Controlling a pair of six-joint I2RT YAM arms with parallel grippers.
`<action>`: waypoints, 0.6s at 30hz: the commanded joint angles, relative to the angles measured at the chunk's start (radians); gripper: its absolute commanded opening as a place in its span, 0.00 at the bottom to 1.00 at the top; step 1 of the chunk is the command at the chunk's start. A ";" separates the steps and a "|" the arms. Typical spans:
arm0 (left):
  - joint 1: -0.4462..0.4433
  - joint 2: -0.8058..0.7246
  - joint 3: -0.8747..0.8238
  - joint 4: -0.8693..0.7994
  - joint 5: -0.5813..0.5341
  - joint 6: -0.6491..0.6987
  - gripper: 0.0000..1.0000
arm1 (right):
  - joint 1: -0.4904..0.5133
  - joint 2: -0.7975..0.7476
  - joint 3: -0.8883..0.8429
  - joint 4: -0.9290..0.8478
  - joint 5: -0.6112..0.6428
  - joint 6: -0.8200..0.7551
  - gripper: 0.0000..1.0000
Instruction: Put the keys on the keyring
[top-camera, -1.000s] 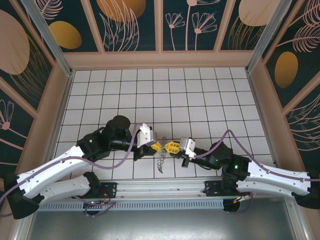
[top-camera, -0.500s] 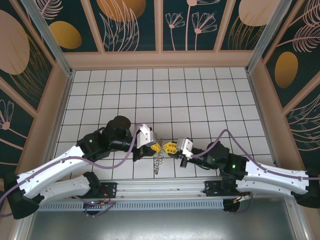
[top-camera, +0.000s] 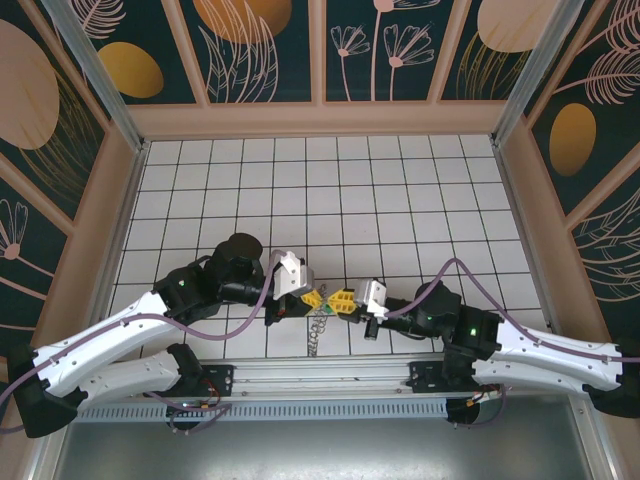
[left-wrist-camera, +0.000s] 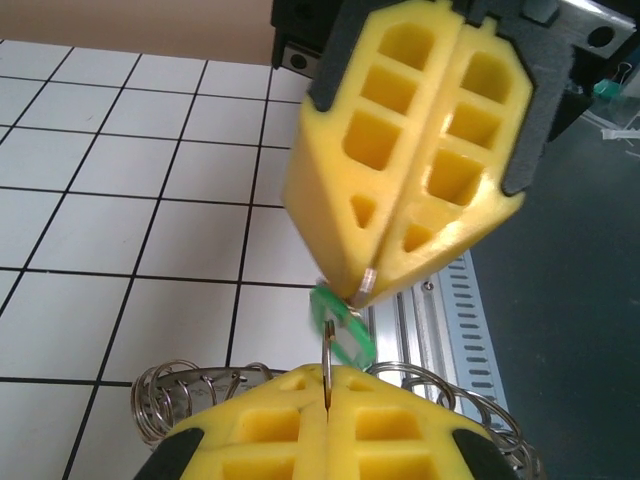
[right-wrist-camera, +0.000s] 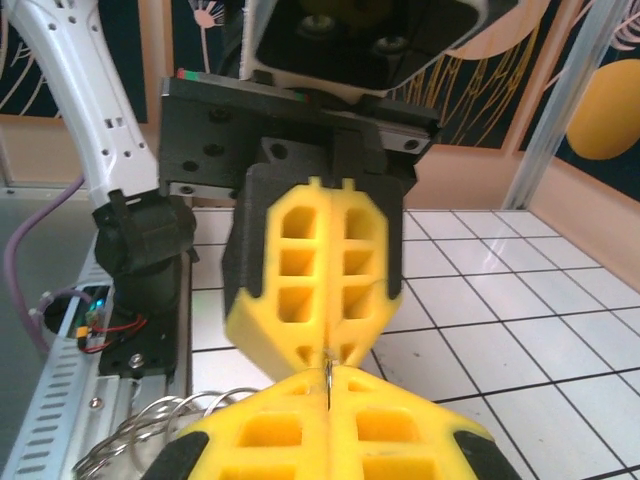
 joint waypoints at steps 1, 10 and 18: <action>0.001 -0.011 0.014 0.032 0.008 0.022 0.00 | -0.001 -0.010 0.037 -0.061 -0.041 0.001 0.00; 0.001 -0.005 0.015 0.025 0.018 0.025 0.00 | -0.003 -0.024 0.031 -0.044 -0.015 -0.004 0.00; -0.010 0.003 0.019 0.010 0.019 0.032 0.00 | -0.003 -0.050 0.042 -0.073 0.012 -0.027 0.00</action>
